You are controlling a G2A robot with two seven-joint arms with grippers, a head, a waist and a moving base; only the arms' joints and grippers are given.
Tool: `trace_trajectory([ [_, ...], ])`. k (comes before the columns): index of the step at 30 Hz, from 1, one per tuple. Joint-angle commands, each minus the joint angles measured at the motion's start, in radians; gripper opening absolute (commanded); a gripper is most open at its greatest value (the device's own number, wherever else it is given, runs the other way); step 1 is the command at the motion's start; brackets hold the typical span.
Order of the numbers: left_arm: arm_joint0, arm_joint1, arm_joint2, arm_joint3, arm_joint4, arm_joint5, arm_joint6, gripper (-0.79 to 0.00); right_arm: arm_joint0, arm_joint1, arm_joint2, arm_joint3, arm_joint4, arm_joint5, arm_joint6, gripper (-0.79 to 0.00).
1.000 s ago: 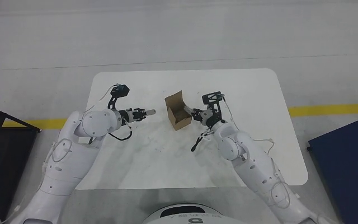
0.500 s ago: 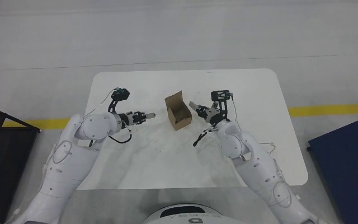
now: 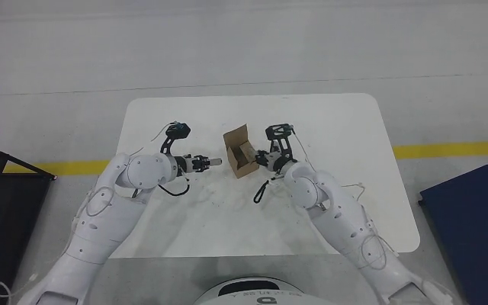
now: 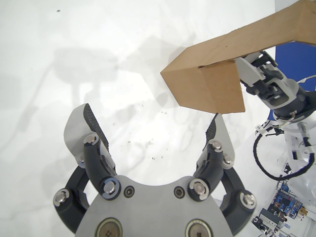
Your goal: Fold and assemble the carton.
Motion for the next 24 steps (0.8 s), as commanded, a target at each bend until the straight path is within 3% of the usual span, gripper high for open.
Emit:
trace_trajectory([
  [1, -0.005, -0.002, 0.006, 0.006, -0.003, 0.002, 0.0, 0.0, -0.002, -0.002, -0.011, -0.011, -0.017, 0.008, 0.014, -0.326],
  [3, -0.009, -0.003, 0.01, 0.009, -0.002, 0.002, -0.001, 0.0, -0.002, -0.003, -0.02, -0.025, -0.026, 0.012, 0.03, -0.431],
  [4, -0.01, -0.003, 0.011, 0.011, -0.002, 0.002, -0.001, 0.0, -0.001, -0.004, -0.024, -0.031, -0.036, 0.013, 0.038, -0.536],
  [5, -0.01, -0.003, 0.011, 0.012, -0.002, 0.001, 0.0, 0.0, 0.0, -0.005, -0.029, -0.037, -0.048, 0.019, 0.05, -0.536],
  [6, -0.01, -0.003, 0.011, 0.013, -0.003, 0.002, 0.0, 0.0, 0.001, -0.006, -0.033, -0.046, -0.054, 0.027, 0.06, -0.785],
  [14, 0.003, -0.002, -0.002, 0.01, -0.014, 0.001, 0.019, 0.0, -0.021, -0.005, -0.038, -0.145, -0.142, 0.132, 0.15, -0.785],
  [23, 0.01, -0.004, -0.011, 0.01, -0.065, -0.017, 0.02, 0.0, -0.208, 0.021, 0.01, -0.419, -0.448, 0.413, 0.295, -0.785],
  [24, 0.006, -0.006, -0.016, 0.005, -0.106, -0.013, 0.012, 0.0, -0.232, 0.022, 0.015, -0.451, -0.444, 0.423, 0.312, -0.625],
])
